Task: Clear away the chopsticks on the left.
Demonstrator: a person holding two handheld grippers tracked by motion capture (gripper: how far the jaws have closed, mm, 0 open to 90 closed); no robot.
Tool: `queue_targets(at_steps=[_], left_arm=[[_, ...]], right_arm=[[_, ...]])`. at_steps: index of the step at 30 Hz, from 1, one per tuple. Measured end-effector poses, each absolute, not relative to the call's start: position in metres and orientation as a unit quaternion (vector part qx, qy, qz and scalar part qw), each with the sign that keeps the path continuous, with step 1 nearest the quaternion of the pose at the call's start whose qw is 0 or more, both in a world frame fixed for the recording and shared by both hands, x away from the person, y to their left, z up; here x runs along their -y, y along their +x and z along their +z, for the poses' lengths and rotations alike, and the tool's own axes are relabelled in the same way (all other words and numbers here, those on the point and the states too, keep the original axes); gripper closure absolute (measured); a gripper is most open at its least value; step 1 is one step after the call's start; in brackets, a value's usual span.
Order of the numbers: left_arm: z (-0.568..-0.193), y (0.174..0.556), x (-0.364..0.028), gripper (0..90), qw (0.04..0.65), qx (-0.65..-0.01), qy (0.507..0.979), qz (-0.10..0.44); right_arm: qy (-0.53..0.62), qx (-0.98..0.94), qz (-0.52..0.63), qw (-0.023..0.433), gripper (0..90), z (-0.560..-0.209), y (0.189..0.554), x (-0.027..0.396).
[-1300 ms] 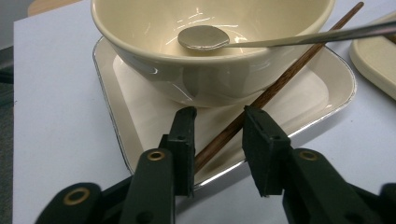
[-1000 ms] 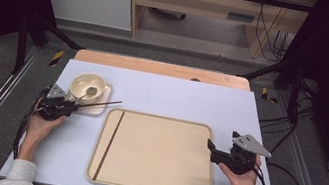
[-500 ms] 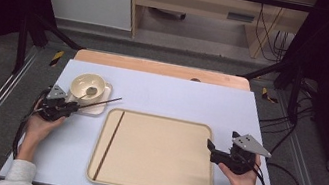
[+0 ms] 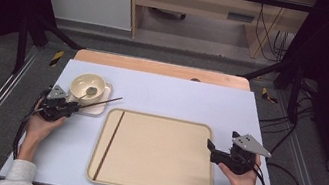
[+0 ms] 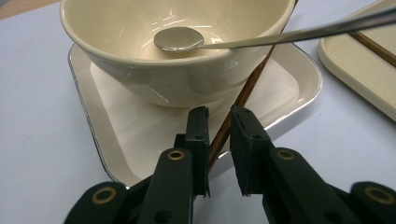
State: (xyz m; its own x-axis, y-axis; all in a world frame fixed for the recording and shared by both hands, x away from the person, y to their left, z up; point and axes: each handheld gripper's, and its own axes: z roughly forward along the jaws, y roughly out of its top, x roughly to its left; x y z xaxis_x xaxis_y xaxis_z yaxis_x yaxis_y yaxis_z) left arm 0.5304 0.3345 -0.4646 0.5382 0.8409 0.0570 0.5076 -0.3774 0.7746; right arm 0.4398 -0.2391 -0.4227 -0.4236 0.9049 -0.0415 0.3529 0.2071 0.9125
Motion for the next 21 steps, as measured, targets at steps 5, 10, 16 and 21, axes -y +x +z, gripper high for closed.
queue_targets(at_steps=[5,10,16,21], left_arm=[[-0.4658,0.5328,-0.3361,69.2,0.375,-0.427,0.794,0.218],[-0.4672,0.5338,-0.3363,61.9,0.381,-0.435,0.787,0.217],[-0.4672,0.5332,-0.3353,68.8,0.385,-0.431,0.789,0.210],[-0.4652,0.5313,-0.3313,77.3,0.373,-0.425,0.796,0.214]], right_arm=[[0.440,-0.714,0.449,0.307,9.4,-0.4228,0.4399,0.2390],[0.440,-0.714,0.449,0.307,9.5,-0.4227,0.4399,0.2391],[0.441,-0.715,0.449,0.305,9.6,-0.4231,0.4400,0.2383],[0.441,-0.714,0.450,0.307,9.7,-0.4225,0.4397,0.2391]])
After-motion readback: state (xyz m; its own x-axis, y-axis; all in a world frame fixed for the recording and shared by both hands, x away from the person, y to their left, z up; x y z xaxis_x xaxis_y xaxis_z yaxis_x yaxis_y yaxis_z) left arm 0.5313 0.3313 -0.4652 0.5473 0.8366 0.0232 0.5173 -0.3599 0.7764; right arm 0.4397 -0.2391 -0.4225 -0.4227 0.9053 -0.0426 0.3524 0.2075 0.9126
